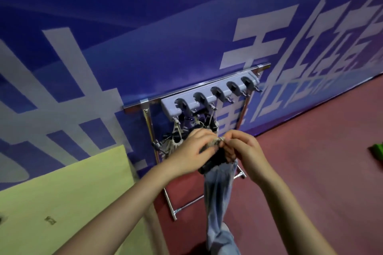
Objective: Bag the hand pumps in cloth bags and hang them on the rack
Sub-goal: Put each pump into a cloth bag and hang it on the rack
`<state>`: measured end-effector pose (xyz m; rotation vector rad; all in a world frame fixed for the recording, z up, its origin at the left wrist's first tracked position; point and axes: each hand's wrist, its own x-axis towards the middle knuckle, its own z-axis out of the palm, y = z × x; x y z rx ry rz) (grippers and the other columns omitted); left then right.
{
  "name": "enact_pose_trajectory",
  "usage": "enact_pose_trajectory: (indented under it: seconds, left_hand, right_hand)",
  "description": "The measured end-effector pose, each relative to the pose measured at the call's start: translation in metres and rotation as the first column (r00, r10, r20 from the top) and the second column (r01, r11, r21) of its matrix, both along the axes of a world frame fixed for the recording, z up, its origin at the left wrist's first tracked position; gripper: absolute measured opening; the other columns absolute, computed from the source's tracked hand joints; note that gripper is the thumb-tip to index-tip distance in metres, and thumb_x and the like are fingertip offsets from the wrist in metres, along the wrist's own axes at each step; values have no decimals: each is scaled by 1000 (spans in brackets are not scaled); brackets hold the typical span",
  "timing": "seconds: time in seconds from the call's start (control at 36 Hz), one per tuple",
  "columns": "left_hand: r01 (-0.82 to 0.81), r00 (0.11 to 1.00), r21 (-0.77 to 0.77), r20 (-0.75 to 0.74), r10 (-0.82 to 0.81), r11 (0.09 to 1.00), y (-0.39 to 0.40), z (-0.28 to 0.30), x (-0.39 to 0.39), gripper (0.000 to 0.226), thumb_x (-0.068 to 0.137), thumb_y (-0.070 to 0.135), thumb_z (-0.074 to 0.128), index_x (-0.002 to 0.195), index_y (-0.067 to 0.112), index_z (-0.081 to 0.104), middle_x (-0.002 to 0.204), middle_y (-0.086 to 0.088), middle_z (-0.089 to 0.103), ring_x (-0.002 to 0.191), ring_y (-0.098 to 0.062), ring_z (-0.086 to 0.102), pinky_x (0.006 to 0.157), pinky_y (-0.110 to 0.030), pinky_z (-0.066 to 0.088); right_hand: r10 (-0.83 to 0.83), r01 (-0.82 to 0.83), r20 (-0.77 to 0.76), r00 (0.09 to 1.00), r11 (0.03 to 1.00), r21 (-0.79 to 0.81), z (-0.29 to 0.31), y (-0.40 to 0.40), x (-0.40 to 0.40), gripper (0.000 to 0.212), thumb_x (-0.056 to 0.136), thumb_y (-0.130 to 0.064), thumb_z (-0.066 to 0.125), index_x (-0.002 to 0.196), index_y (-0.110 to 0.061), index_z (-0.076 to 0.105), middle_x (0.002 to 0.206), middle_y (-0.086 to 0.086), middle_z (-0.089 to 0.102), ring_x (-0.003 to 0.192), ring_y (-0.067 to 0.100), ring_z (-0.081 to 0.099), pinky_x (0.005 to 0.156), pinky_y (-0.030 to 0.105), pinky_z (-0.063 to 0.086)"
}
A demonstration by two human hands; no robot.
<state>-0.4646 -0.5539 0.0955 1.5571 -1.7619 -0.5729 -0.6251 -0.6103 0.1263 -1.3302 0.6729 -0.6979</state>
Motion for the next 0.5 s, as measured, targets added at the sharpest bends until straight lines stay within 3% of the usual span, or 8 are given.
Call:
enact_pose_trajectory:
  seconds: [0.06,0.11,0.19,0.28,0.36,0.5]
  left_hand:
    - [-52,998,64,-29,54,997,-35,-7,-8,39,88,34,46,109,7,66,107,-3,58,107,-13,45,93,-8,29]
    - [-55,996,104,-63,61,993,-56,-10,-11,34,87,36,42,101,15,64,95,7,55,99,-12,48,88,-15,33]
    - [-73,990,192,-105,95,979,-96,-14,-22,12,96,18,48,92,20,59,86,16,50,85,4,48,81,-15,37]
    - [-133,983,285,-86,164,949,-129,-19,-33,15,94,25,45,88,22,58,84,6,54,81,-7,52,79,-32,43]
    - [-191,981,323,20,195,927,-150,-20,-44,16,95,27,47,83,22,54,80,1,54,78,-19,54,76,-46,46]
    - [-265,926,232,333,179,936,-186,-14,-61,20,98,30,44,92,18,59,76,6,43,81,-20,47,72,-42,46]
  right_hand:
    - [35,-35,-1,999,998,52,-7,-37,-4,15,78,-14,52,69,-2,56,51,5,33,45,14,31,45,21,33]
    - [41,-40,-19,999,997,59,-12,-60,-7,14,77,-14,53,68,-4,55,55,7,34,47,13,32,46,20,34]
    - [57,-52,-78,995,996,66,-25,-111,-19,13,79,-13,57,68,-7,54,61,10,36,48,12,34,47,19,34]
    - [95,-96,-188,978,995,1,-38,-161,-29,23,92,-1,54,70,-7,56,54,5,41,47,10,37,49,21,32]
    - [128,-149,-261,957,987,-65,-46,-192,-33,26,94,1,51,70,-8,55,53,-1,44,48,7,40,49,18,34]
    - [174,-180,-230,957,984,-7,-58,-238,-38,27,94,1,51,69,-8,57,49,-4,44,48,8,40,49,19,35]
